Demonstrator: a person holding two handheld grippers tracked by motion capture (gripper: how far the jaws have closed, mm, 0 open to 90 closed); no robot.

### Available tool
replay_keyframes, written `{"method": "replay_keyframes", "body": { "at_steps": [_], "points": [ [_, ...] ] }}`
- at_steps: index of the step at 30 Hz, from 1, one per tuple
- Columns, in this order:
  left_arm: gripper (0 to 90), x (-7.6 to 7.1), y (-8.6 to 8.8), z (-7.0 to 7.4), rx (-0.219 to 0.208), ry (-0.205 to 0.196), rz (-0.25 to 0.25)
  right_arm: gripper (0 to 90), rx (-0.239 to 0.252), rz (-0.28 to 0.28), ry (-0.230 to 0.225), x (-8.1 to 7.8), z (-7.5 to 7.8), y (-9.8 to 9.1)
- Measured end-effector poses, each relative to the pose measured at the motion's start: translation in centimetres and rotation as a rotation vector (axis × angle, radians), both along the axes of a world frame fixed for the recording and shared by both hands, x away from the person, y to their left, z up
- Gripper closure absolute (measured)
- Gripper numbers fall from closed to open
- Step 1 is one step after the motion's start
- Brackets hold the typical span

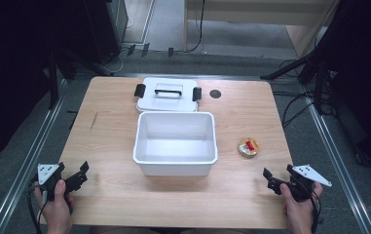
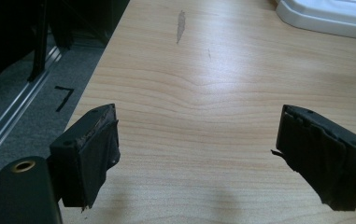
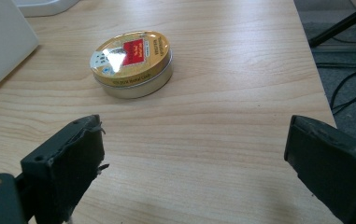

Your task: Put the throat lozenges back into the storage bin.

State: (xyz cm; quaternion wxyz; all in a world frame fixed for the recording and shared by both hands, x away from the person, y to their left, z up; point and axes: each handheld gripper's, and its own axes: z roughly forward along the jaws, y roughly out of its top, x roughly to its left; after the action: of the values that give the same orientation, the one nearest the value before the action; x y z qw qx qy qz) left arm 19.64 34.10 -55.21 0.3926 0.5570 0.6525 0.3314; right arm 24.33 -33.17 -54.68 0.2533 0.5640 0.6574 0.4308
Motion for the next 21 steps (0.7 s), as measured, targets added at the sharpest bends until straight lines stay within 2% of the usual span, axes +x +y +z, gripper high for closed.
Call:
{"method": "replay_keyframes", "body": {
  "at_steps": [4,5,6,9,12,14,18,21],
  "points": [
    [13.8,0.0,0.0,0.0,-0.006,0.001,-0.009,6.6,0.010,-0.002,0.001,0.1,0.0,-0.1],
    [13.8,-0.1,0.0,0.0,-0.004,-0.003,-0.024,6.6,0.011,-0.004,0.003,0.1,0.0,-0.1],
    [13.8,-0.2,0.0,0.0,-0.007,-0.025,-0.037,6.9,0.012,-0.002,0.010,0.1,0.0,-0.2],
    [13.9,-0.4,-0.4,0.0,0.026,-0.045,-0.015,12.7,0.010,0.038,0.045,0.4,0.2,-0.3],
    [13.9,-0.5,-0.6,0.0,0.048,-0.049,-0.011,12.6,-0.039,0.072,0.087,0.6,0.3,-0.1],
    [13.8,-0.4,-0.6,0.0,0.037,-0.041,0.004,12.6,-0.068,0.076,0.106,0.7,0.6,0.2],
    [13.8,-0.1,-0.4,0.0,0.028,-0.033,0.024,12.6,-0.094,0.083,0.139,0.9,1.3,0.6],
    [13.7,0.0,-0.5,0.1,0.036,-0.020,0.001,12.5,-0.124,0.086,0.175,1.3,1.9,0.9]
  ]
}}
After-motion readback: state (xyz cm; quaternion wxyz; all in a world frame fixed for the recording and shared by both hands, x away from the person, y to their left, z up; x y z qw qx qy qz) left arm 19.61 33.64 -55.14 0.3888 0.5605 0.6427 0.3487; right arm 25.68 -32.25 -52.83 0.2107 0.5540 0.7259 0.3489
